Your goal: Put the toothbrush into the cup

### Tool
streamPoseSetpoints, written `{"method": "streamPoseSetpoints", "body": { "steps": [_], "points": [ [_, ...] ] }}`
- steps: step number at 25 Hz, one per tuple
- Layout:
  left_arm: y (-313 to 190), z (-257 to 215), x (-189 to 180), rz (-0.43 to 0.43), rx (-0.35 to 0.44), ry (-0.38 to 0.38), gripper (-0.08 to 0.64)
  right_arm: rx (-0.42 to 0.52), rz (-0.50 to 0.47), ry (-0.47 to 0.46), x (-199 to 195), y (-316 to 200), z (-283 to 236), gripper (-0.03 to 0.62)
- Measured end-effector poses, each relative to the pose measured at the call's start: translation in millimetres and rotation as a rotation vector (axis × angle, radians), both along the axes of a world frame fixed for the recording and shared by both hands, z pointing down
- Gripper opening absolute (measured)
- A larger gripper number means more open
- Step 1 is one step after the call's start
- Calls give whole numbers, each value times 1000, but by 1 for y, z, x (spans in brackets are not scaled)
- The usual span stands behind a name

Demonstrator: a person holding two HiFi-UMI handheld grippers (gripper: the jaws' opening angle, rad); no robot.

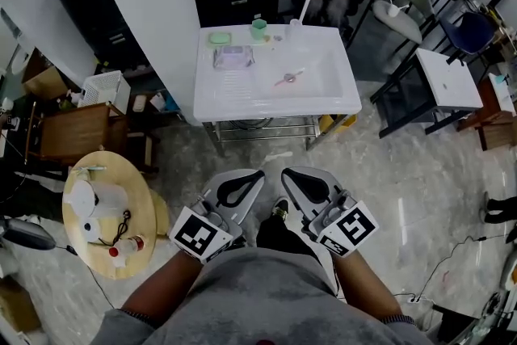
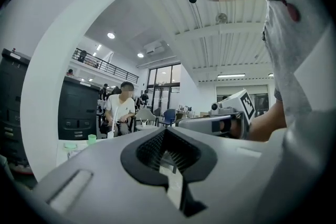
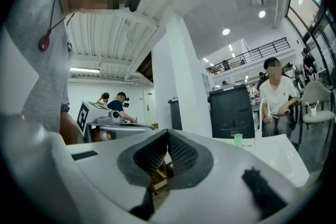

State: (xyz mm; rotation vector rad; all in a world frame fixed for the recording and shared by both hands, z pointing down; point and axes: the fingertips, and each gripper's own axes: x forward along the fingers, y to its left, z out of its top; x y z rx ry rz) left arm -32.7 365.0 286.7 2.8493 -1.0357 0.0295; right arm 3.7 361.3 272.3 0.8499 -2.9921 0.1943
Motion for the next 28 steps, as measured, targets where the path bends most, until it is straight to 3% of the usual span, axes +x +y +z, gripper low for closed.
{"method": "streamPoseSetpoints", "body": {
  "steps": [5, 13, 16, 28],
  "points": [
    [-42, -6, 19, -26, 28, 9, 5, -12, -19, -8, 21, -41, 1, 14],
    [-93, -9, 43, -83, -31, -2, 5, -21, -46, -39, 53, -101, -2, 14],
    [-110, -8, 52, -101, -1, -25, 5, -29, -61, -50, 65, -119, 1, 14],
    [-159, -4, 82, -133, -29, -46, 5, -38, -93, -62, 92, -167, 7, 14]
  ]
}}
